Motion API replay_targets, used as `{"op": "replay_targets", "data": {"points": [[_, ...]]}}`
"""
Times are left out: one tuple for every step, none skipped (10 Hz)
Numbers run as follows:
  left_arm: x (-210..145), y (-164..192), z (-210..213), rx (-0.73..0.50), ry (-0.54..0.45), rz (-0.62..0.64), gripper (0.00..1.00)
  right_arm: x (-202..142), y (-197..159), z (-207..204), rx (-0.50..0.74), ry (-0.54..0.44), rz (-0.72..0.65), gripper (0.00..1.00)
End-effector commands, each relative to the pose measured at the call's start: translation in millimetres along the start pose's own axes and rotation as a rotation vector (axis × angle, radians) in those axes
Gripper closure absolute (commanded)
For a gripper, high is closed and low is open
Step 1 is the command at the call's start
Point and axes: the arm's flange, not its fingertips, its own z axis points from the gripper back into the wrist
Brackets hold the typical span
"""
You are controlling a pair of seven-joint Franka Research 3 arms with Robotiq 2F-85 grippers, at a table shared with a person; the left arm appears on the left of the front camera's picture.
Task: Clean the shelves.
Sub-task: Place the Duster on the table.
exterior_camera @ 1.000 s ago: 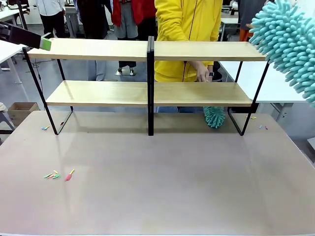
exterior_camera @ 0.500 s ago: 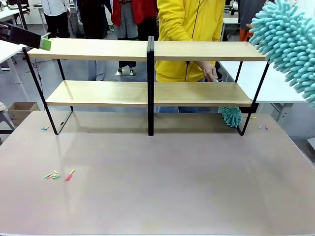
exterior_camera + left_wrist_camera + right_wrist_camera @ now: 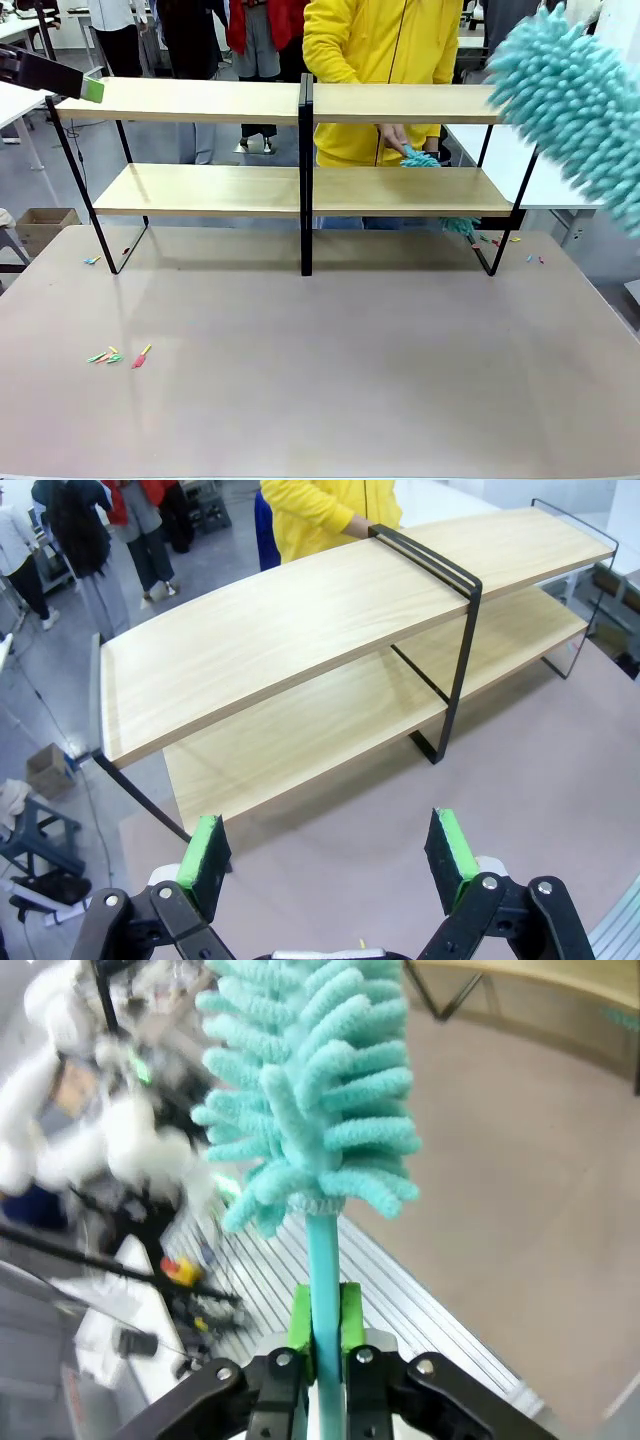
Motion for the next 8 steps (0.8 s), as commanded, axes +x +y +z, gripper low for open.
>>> {"op": "replay_targets", "data": {"points": [[0,0,1,0.007,-0.001,0.0,0.0,64,-44,1,0.025,0.367,0.253,0.87],[0,0,1,0.007,-0.001,0.0,0.0,74,-61,-27,0.046,0.532,0.304,0.87],[0,0,1,0.007,-0.001,0.0,0.0,73,-77,-57,0.043,0.694,0.303,0.87],[0,0,1,0.007,-0.001,0.0,0.0,72,-90,-84,0.1,0.731,0.301,0.87],[0,0,1,0.007,-0.001,0.0,0.0,71,-97,-100,0.095,0.755,0.286,0.87],[0,0,1,0.007,-0.001,0.0,0.0,72,-105,-113,0.121,0.765,0.311,0.87],[0,0,0,0.0,0.0,0.0,0.0,78,-112,-126,0.139,0.76,0.306,0.87],[-11,10,11,-0.355,-0.006,-0.015,0.0,82,-114,-139,0.167,0.764,0.311,0.87]]}}
